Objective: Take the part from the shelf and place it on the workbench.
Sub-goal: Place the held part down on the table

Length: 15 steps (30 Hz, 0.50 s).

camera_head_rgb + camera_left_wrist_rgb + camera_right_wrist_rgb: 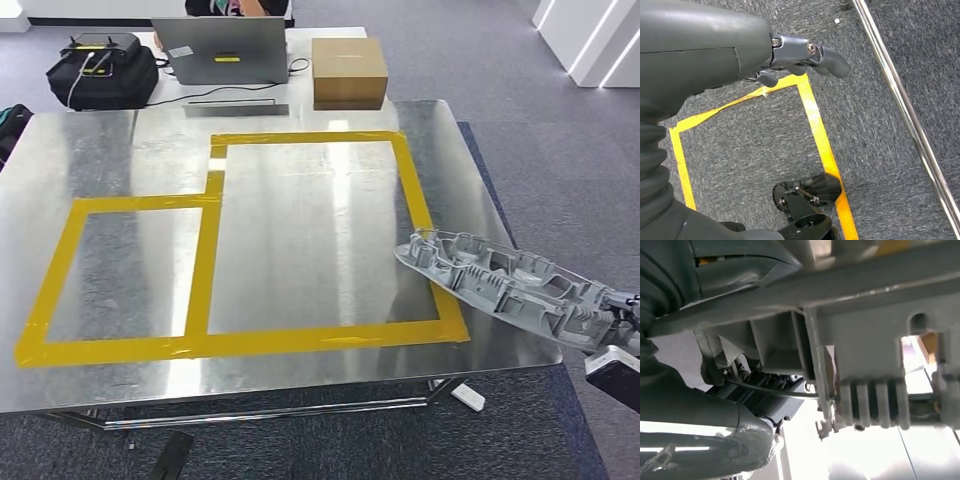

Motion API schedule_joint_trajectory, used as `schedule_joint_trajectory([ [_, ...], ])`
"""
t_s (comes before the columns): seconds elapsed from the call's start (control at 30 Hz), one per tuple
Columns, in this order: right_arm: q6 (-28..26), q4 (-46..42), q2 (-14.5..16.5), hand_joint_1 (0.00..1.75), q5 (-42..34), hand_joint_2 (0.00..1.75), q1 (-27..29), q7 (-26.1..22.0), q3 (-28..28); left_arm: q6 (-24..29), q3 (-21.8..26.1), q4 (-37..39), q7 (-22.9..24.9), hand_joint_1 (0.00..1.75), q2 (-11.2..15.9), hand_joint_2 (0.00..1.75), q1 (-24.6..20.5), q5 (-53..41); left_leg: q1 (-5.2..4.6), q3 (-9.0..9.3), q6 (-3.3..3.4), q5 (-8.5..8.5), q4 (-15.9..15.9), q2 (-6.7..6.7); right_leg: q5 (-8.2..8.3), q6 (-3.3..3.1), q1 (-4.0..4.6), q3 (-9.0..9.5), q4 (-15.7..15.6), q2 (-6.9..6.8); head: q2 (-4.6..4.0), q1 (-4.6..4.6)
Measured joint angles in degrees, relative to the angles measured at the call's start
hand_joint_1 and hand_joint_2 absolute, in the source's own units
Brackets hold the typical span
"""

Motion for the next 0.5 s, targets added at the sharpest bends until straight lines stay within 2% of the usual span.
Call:
schedule_joint_trajectory([
  [0.13,5.9,4.2,-3.2,1.75,3.5,1.75,-5.4,2.3,4.8,-0.6,0.2,0.0,-0.8,0.0,-0.1,1.75,-0.3,1.0,0.01,0.1,-0.08,0.06,0.0,0.26,0.04,-0.02,0.01,0.21,0.2,0.33,0.0,-0.01],
  [0.27,5.9,12.6,-4.9,1.75,7.8,1.75,-15.0,2.4,13.3,-1.9,0.0,0.0,-1.9,0.0,-0.6,1.75,-1.4,-0.4,0.09,0.41,-0.11,0.06,0.0,0.32,-0.02,-0.11,0.07,0.01,0.2,0.35,0.0,0.01],
  [0.37,2.2,20.1,-3.7,1.75,10.2,1.75,-21.6,1.1,20.7,-2.4,-0.9,0.0,-1.8,0.0,-1.1,1.75,-2.3,-1.9,0.13,0.49,-0.17,0.13,0.0,0.31,0.04,-0.15,0.13,0.11,0.2,0.35,0.0,0.01],
  [0.5,-3.5,29.8,1.1,1.75,12.8,1.75,-28.9,-0.1,29.6,-2.5,-2.4,0.0,-0.3,0.0,-1.3,1.75,-2.9,-3.1,0.24,0.57,-0.3,0.25,0.0,0.43,0.19,-0.21,0.25,0.61,0.3,0.52,0.0,0.0],
])
